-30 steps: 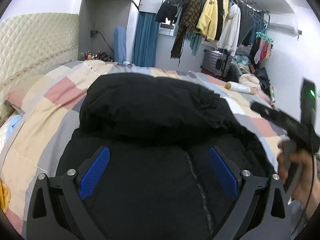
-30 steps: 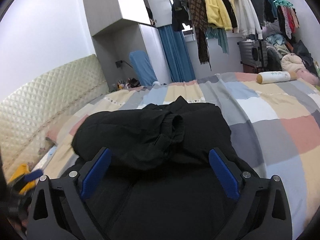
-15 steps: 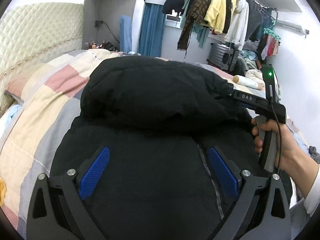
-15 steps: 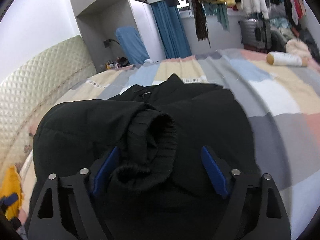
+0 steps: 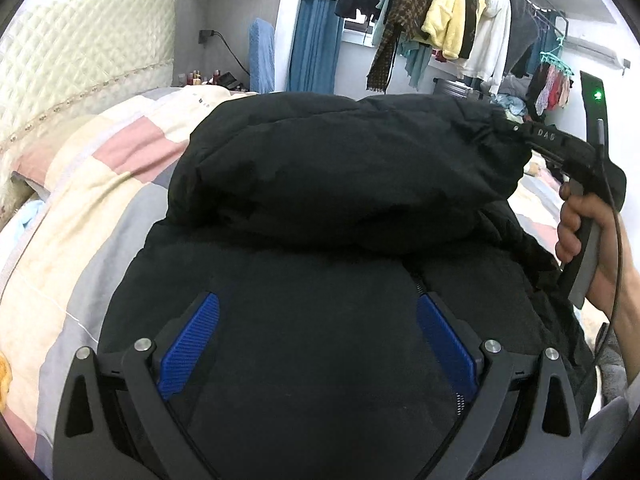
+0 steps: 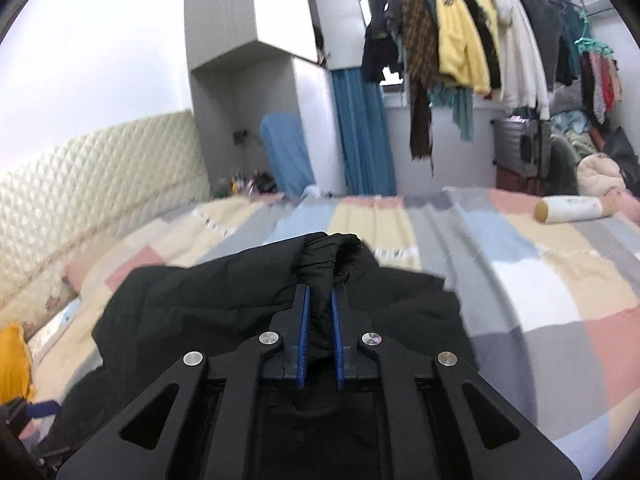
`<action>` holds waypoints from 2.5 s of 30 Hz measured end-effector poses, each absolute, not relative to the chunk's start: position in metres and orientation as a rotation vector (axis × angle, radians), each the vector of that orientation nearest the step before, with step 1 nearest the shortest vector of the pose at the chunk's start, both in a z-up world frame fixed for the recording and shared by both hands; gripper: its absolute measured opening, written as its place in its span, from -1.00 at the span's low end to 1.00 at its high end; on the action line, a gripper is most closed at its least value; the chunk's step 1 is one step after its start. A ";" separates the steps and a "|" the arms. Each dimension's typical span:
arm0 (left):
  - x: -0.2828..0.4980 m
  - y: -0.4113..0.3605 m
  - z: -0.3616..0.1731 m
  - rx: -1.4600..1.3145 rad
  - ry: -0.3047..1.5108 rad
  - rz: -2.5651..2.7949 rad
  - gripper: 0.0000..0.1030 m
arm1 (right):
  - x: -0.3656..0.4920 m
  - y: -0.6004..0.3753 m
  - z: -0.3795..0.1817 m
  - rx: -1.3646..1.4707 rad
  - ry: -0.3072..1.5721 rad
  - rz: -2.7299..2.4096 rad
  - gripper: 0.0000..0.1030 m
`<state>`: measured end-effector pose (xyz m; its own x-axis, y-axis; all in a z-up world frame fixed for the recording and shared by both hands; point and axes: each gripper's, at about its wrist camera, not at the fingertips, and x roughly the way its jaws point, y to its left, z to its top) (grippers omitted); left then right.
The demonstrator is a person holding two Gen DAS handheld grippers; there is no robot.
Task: Fold large clothes
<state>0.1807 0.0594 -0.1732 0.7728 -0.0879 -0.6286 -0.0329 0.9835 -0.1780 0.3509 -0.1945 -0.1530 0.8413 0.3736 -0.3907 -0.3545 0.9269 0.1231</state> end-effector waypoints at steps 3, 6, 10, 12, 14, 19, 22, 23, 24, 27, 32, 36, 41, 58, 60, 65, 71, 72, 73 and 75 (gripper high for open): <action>0.180 0.062 -0.174 -0.185 0.682 -0.032 0.92 | 0.358 -0.201 -0.149 0.025 0.405 0.345 -0.89; 0.179 0.064 -0.174 -0.192 0.680 -0.036 0.92 | 0.370 -0.214 -0.156 0.050 0.426 0.303 -0.89; 0.181 0.067 -0.173 -0.199 0.680 -0.038 0.92 | 0.387 -0.224 -0.176 0.057 0.488 0.253 -0.89; 0.183 0.068 -0.174 -0.200 0.681 -0.039 0.92 | 0.395 -0.227 -0.192 0.053 0.536 0.234 -0.89; 0.183 0.068 -0.176 -0.200 0.685 -0.038 0.92 | 0.403 -0.228 -0.206 0.048 0.579 0.220 -0.88; 0.184 0.071 -0.179 -0.212 0.688 -0.048 0.92 | 0.412 -0.228 -0.233 0.007 0.640 0.195 -0.81; 0.184 0.069 -0.178 -0.208 0.684 -0.051 0.92 | 0.405 -0.232 -0.229 0.033 0.635 0.205 -0.70; 0.183 0.069 -0.178 -0.207 0.683 -0.054 0.92 | 0.402 -0.234 -0.226 0.040 0.631 0.211 -0.58; 0.183 0.069 -0.178 -0.205 0.683 -0.055 0.92 | 0.398 -0.234 -0.224 0.044 0.631 0.213 -0.52; 0.183 0.068 -0.178 -0.203 0.681 -0.059 0.92 | 0.385 -0.240 -0.217 0.060 0.634 0.226 0.08; 0.182 0.069 -0.178 -0.210 0.684 -0.071 0.92 | 0.361 -0.245 -0.208 0.040 0.650 0.266 0.33; 0.182 0.069 -0.178 -0.221 0.686 -0.072 0.92 | 0.351 -0.252 -0.209 0.034 0.678 0.269 0.33; 0.185 0.070 -0.180 -0.219 0.688 -0.065 0.92 | 0.359 -0.255 -0.235 -0.028 0.775 0.233 0.32; 0.191 0.073 -0.186 -0.238 0.704 -0.056 0.92 | 0.369 -0.236 -0.271 -0.100 0.819 0.193 -0.41; 0.191 0.073 -0.186 -0.240 0.705 -0.056 0.92 | 0.370 -0.236 -0.269 -0.098 0.819 0.191 -0.64; 0.189 0.074 -0.186 -0.248 0.694 -0.056 0.92 | 0.364 -0.243 -0.255 -0.036 0.748 0.147 -0.80; 0.189 0.077 -0.189 -0.258 0.699 -0.053 0.92 | 0.367 -0.251 -0.258 -0.004 0.726 0.081 -0.83; 0.190 0.078 -0.190 -0.259 0.701 -0.054 0.92 | 0.368 -0.254 -0.261 0.004 0.727 0.079 -0.83; 0.191 0.078 -0.191 -0.258 0.704 -0.053 0.92 | 0.370 -0.255 -0.264 0.002 0.731 0.074 -0.83; 0.192 0.079 -0.190 -0.256 0.708 -0.053 0.92 | 0.372 -0.256 -0.267 0.001 0.740 0.068 -0.83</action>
<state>0.1922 0.0789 -0.1904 0.7600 -0.1348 -0.6358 -0.0378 0.9675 -0.2502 0.3724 -0.2564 -0.2674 0.7363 0.0626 -0.6737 -0.0616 0.9978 0.0254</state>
